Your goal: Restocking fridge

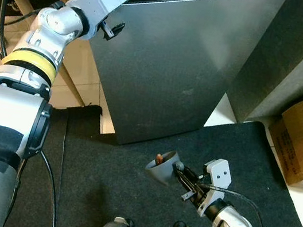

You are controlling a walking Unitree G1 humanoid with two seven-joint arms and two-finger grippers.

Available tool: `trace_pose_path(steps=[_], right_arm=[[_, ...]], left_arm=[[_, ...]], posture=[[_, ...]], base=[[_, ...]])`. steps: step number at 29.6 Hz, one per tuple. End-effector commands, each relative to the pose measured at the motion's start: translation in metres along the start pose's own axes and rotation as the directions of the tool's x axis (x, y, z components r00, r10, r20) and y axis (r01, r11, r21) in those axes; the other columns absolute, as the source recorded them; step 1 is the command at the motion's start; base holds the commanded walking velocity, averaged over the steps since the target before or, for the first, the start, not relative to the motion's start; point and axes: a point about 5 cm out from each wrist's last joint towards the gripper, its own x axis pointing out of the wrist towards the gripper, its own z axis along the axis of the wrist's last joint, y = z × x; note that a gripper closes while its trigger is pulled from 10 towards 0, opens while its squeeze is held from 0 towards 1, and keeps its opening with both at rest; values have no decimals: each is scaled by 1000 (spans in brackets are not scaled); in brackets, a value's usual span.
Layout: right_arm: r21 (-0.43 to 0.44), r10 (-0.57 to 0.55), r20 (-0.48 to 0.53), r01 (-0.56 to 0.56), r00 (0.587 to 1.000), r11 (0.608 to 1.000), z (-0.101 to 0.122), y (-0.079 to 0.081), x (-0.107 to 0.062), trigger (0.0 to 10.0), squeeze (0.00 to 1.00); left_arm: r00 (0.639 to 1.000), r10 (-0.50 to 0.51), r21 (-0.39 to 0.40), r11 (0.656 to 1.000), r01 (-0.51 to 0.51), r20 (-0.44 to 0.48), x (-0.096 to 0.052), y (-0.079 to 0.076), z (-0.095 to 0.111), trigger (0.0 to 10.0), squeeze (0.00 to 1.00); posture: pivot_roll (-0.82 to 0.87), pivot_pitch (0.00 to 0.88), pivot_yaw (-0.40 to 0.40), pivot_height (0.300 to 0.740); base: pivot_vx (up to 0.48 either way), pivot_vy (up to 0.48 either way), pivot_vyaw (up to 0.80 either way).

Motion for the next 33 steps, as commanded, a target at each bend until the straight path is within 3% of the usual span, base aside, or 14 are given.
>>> trace_pose_path(steps=[1,7,14,19,20,23,24,25,31,33], right_arm=[[10,5,-14,-5,1000,1000,-3,3,-4,10000,0],[9,3,-19,-3,1000,1000,-3,2,-5,10000,0],[5,0,-24,0,1000,1000,-3,1,-5,10000,0],[0,1,-20,-1,1000,1000,-1,0,-2,10000,0],[0,1,-20,-1,1000,1000,-1,0,-2,10000,0],[-3,0,-17,0,1000,1000,0,-1,1,10000,0],[-3,0,-17,0,1000,1000,0,-1,1,10000,0],[-6,-1,-15,0,1000,1000,1,-1,1,10000,0],[-9,-2,-13,2,1000,1000,2,-3,3,10000,0],[-12,-5,-12,5,1000,1000,3,-4,3,10000,0]], left_arm=[[999,-28,-24,999,28,-24,-2,-4,-11,10000,0],[999,-39,-27,999,38,-34,-1,-8,-13,10000,0],[988,-151,-140,979,147,-20,-1,-15,-15,10000,0],[944,-326,-246,912,329,54,-1,-26,-10,10000,0],[944,-326,-246,912,329,54,-1,-26,-10,10000,0],[891,-443,-243,858,453,96,-3,-34,-6,10000,0],[891,-443,-243,858,453,96,-3,-34,-6,10000,0],[861,-497,-234,829,509,110,-4,-37,-5,10000,0],[814,-564,-236,780,580,138,-6,-40,-3,10000,0],[752,-628,-232,715,660,201,-8,-43,4,10000,0]], posture=[[-138,331,40,740],[-143,332,38,740],[-136,324,39,740],[-130,314,41,740],[-130,314,41,740],[-127,304,41,740],[-127,304,41,740],[-126,301,41,740],[-124,296,42,740],[-123,292,44,740]], base=[[0,0,0],[0,0,0],[0,0,0],[0,0,0],[0,0,0],[0,0,0],[0,0,0],[0,0,0],[0,0,0],[0,0,0]])
